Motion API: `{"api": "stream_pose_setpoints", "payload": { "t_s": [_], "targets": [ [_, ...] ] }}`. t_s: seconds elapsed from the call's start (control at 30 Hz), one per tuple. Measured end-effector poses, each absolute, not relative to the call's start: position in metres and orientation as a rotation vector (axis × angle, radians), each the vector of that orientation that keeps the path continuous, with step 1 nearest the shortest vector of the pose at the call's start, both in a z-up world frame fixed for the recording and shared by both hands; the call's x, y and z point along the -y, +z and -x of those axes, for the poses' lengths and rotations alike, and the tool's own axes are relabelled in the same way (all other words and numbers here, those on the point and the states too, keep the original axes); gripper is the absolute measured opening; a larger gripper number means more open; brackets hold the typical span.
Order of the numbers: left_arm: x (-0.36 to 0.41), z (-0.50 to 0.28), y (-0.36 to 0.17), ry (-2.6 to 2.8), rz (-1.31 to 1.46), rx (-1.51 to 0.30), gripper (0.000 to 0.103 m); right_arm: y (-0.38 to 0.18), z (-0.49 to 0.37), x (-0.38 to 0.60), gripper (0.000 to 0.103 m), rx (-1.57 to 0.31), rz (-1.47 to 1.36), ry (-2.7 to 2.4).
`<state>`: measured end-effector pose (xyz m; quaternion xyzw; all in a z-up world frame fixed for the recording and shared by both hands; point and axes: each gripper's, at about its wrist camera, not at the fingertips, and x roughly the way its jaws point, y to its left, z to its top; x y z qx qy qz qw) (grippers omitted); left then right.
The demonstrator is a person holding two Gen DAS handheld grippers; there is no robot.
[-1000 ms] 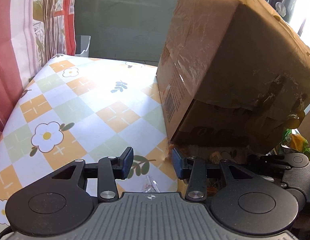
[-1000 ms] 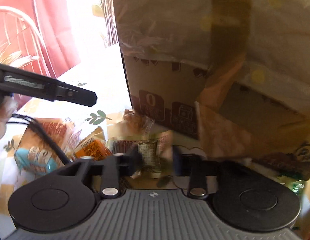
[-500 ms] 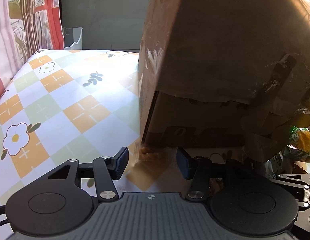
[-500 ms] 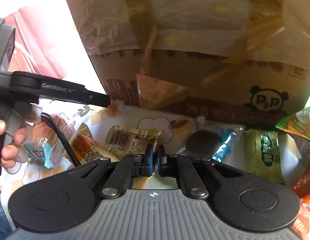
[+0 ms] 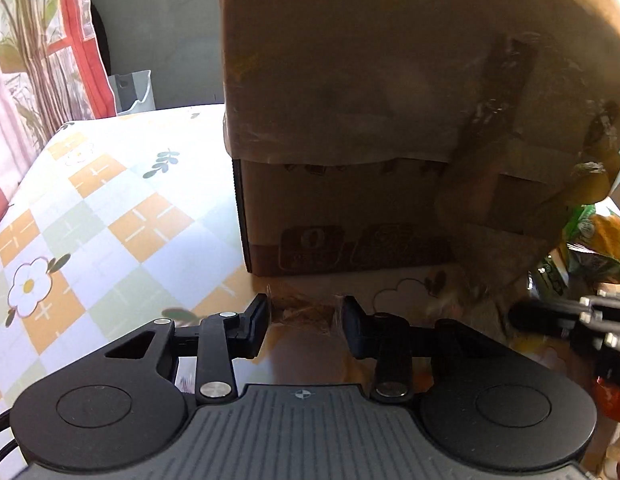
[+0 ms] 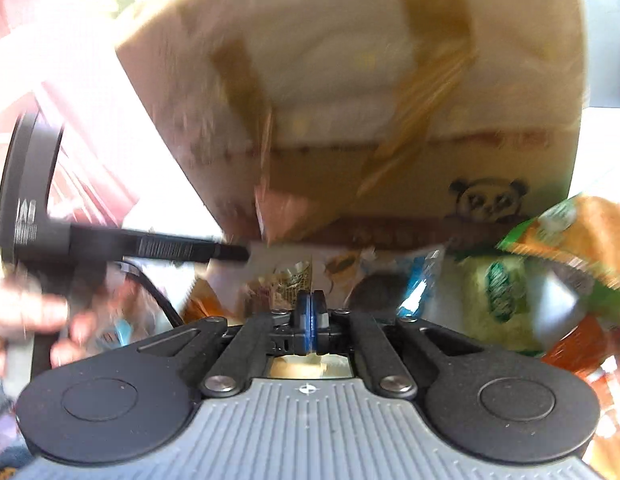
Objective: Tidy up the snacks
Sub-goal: 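Grasp a small packet with the right gripper while the left gripper grasps the clear twisted-snack bag, then carry the twisted-snack bag and small packet over the lined box with both grippers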
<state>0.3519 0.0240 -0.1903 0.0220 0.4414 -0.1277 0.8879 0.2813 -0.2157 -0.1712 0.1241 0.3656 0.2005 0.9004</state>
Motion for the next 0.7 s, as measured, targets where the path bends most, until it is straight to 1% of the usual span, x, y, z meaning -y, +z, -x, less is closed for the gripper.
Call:
{"api": "stream_pose_setpoints", "payload": {
  "t_s": [0.2, 0.37, 0.7],
  "targets": [
    [-0.025, -0.307, -0.166, -0.224, 0.049, -0.831, 0.041, -0.153, -0.27, 0.24, 0.0, -0.702, -0.307, 0.422],
    [-0.031, -0.27, -0.154, -0.213, 0.122, -0.777, 0.041, -0.147, -0.256, 0.262, 0.0, -0.715, -0.365, 0.395],
    [-0.036, -0.23, -0.137, -0.197, 0.139, -0.707, 0.041, -0.134, -0.217, 0.283, 0.0, -0.646, -0.391, 0.371]
  ]
}}
